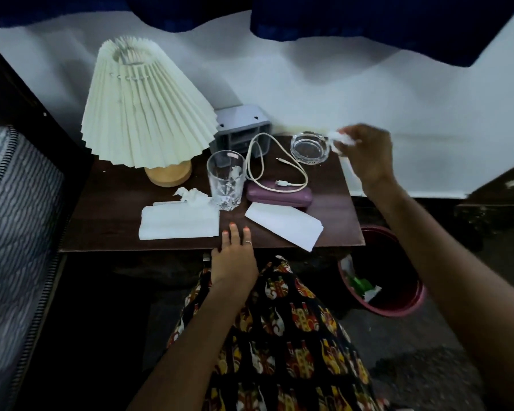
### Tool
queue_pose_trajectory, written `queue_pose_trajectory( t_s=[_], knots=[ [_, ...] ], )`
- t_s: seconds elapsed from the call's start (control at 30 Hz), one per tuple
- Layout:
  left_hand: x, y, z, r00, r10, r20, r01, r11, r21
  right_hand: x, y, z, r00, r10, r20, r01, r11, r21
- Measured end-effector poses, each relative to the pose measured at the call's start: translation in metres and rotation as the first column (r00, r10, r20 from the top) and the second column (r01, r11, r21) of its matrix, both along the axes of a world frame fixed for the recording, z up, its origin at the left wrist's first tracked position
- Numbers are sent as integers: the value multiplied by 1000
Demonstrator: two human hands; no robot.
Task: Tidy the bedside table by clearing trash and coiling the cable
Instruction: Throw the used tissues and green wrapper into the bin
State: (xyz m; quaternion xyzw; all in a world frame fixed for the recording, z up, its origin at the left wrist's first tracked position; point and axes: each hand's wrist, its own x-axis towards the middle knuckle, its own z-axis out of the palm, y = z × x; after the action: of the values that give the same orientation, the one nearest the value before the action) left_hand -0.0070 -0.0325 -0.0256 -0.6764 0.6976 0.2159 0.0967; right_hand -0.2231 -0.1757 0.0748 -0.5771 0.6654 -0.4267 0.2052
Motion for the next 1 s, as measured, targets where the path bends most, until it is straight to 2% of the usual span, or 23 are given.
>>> queue_pose_trajectory(
  t_s=[0.07,0.17,0.27,0.4,0.47,0.57,0.6,0.7,0.8,0.9,1.0],
  knots=[
    [1,1,0,1000,10,-26,-10,1000,3,-42,37,-27,974,-159,162,151,987,59],
    [0,4,2,999,17,-32,-16,1000,25,-81,91,-64,902,-368,224,334,926,177],
    [-3,7,3,1000,0,7,0,1000,26,-109,128,-111,865,-462,198,377,857,350],
    [-7,8,5,999,-16,48,15,1000,22,-142,152,-172,795,-589,146,393,683,615],
    [-7,7,5,998,-18,58,16,1000,25,-155,156,-194,730,-656,192,395,634,665],
    [-7,6,6,997,-26,74,25,999,22,-153,153,-192,614,-736,285,407,604,685],
    [-7,5,6,997,-30,77,29,999,19,-150,150,-184,605,-741,292,414,606,679],
    [-6,5,6,996,-33,78,32,999,11,-133,139,-155,657,-710,255,472,651,595],
    [-7,5,7,998,-25,66,24,1000,14,-107,124,-117,754,-595,277,472,785,400],
    [-4,7,7,998,-23,51,23,1000,5,-64,108,-74,871,-392,297,333,914,230],
    [0,8,9,1000,-8,28,9,1000,-9,-12,96,-43,981,-104,164,90,992,92]
  ],
)
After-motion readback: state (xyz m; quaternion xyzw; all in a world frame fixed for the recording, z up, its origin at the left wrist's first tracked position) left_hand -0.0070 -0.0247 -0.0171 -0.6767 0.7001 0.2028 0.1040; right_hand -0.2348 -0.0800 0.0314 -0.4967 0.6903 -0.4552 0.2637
